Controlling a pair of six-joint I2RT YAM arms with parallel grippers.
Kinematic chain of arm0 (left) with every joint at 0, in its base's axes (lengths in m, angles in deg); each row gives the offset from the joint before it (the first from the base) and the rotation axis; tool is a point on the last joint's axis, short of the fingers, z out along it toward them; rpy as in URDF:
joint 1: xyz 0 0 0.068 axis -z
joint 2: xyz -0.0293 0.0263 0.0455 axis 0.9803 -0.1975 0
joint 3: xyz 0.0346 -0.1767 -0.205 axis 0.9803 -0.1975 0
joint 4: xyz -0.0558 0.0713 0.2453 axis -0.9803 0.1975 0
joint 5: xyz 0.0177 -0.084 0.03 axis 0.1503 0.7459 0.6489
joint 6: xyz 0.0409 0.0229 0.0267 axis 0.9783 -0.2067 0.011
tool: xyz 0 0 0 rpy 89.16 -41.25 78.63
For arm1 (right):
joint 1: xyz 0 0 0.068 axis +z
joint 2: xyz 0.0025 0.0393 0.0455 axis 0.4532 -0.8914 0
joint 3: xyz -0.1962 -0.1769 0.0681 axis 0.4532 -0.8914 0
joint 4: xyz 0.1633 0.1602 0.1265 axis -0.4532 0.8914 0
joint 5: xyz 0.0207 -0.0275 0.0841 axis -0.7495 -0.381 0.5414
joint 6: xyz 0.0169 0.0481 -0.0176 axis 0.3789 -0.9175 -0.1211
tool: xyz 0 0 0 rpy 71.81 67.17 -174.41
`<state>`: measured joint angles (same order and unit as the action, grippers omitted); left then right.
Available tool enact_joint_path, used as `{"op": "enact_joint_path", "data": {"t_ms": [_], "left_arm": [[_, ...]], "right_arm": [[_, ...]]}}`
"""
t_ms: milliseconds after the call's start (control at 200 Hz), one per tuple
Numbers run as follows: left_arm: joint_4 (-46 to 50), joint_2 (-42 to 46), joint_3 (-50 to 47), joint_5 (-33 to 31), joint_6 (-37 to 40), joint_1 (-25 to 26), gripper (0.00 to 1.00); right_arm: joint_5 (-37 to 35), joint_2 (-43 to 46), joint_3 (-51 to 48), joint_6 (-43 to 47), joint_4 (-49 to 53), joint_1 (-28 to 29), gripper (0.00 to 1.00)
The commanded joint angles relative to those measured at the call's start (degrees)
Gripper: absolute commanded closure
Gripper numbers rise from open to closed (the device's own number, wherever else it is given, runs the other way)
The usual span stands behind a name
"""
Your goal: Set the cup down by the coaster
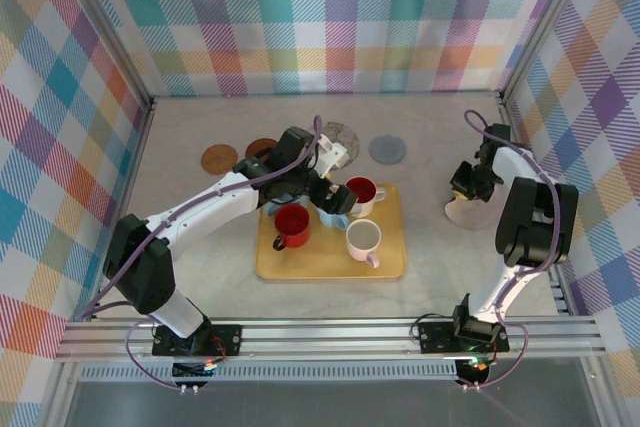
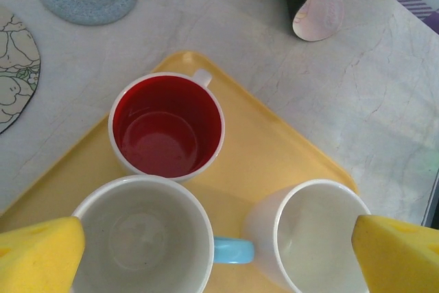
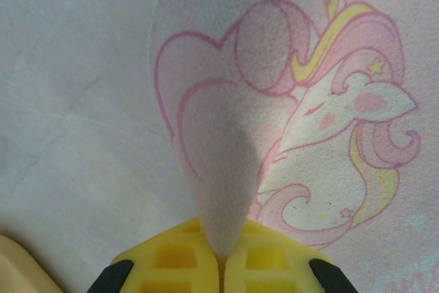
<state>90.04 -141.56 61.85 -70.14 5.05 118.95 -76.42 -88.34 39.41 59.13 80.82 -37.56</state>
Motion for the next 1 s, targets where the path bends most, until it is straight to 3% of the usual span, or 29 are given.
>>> {"op": "enact_joint_path", "data": {"t_ms": [0, 995], "left_arm": [[-1.63, 1.77, -0.68, -2.09, 0.32, 0.58, 0.00], [-5.89, -1.68, 1.62, -6.11, -3.92, 0.09, 0.00]], "right_arm": [[1.80, -2.42, 3.96, -1.15, -0.76, 0.95, 0.96], [4.94, -22.76, 31.78, -4.09, 0.63, 6.04, 1.00]]}}
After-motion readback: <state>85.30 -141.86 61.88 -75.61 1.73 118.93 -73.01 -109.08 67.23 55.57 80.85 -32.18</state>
